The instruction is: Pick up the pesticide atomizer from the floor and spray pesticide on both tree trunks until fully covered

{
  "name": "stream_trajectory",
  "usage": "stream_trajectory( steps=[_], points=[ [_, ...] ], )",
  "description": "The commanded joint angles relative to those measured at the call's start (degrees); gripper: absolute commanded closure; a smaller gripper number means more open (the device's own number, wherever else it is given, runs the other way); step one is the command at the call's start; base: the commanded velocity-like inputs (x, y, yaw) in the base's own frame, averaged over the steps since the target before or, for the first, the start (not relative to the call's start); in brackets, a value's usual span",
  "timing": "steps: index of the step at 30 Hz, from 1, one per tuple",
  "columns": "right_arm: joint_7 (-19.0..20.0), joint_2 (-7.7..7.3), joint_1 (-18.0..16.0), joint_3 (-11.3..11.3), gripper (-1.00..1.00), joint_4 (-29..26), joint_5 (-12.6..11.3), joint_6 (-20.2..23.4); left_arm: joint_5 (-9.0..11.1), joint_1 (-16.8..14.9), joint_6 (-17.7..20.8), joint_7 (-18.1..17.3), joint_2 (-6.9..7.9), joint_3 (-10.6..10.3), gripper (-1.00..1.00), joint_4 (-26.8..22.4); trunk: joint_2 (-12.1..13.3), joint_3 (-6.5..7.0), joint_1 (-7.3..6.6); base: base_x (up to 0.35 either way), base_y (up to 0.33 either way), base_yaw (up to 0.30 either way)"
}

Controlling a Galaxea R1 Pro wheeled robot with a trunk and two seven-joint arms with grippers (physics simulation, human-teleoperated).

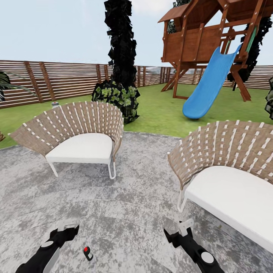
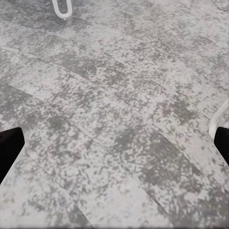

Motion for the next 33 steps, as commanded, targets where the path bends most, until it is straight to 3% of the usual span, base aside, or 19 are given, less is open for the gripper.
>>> stream_trajectory(
  steps=[1,3,8,10,12,18,23,26,33],
  points=[
    [0.0,-0.03,0.0,0.0,-1.0,0.0,0.5,-0.2,0.5,-0.3,0.1,-0.3,0.05,-0.6,-1.0,-0.2,-0.4,-0.33,0.21,0.0,0.0,0.0],
    [0.0,-0.03,0.0,0.1,-1.0,0.1,0.5,-0.2,0.5,-0.8,0.2,-0.4,0.08,-2.7,-1.0,-1.1,-1.2,-0.87,0.65,0.0,0.0,0.0],
    [0.0,-0.03,0.0,0.1,-1.0,0.0,0.5,-0.2,0.3,-2.3,0.3,-1.8,0.11,-5.6,-1.0,-1.9,-3.2,-2.22,1.75,0.0,0.0,0.0],
    [0.0,-0.03,0.0,0.1,-1.0,0.0,0.5,-0.2,-0.3,-2.4,0.3,-2.1,0.0,-6.4,-1.0,-2.0,-4.0,-2.76,2.19,0.0,0.0,0.0],
    [0.0,-0.03,0.0,0.1,-1.0,0.0,0.5,-0.2,-2.3,-2.5,1.1,-2.3,-0.33,-7.2,-1.0,-2.0,-4.8,-3.3,2.63,0.0,0.0,-0.007],
    [0.0,-0.03,0.0,0.1,-1.0,0.0,0.5,-0.2,-4.3,-2.5,2.9,-2.4,-0.7,-7.5,-1.0,-2.0,-7.3,-4.93,3.95,0.0,0.0,-0.063],
    [0.0,-0.03,0.0,0.1,-1.0,0.0,0.5,-0.2,-4.5,-3.0,3.2,-5.7,-0.33,-7.5,-1.0,-2.0,-9.3,-6.28,5.05,0.0,0.0,-0.086],
    [0.0,-0.03,0.0,0.1,-1.0,0.0,0.5,-0.2,-4.6,-4.9,3.4,-8.4,-0.01,-7.4,-1.0,-1.5,-10.5,-7.09,5.71,0.0,0.0,-0.087],
    [0.0,-0.03,0.0,0.1,-1.0,0.0,0.5,-0.3,-4.7,-6.6,5.1,-9.4,0.12,-7.4,-1.0,-1.1,-13.3,-8.99,7.24,0.0,0.0,-0.088]
  ],
)
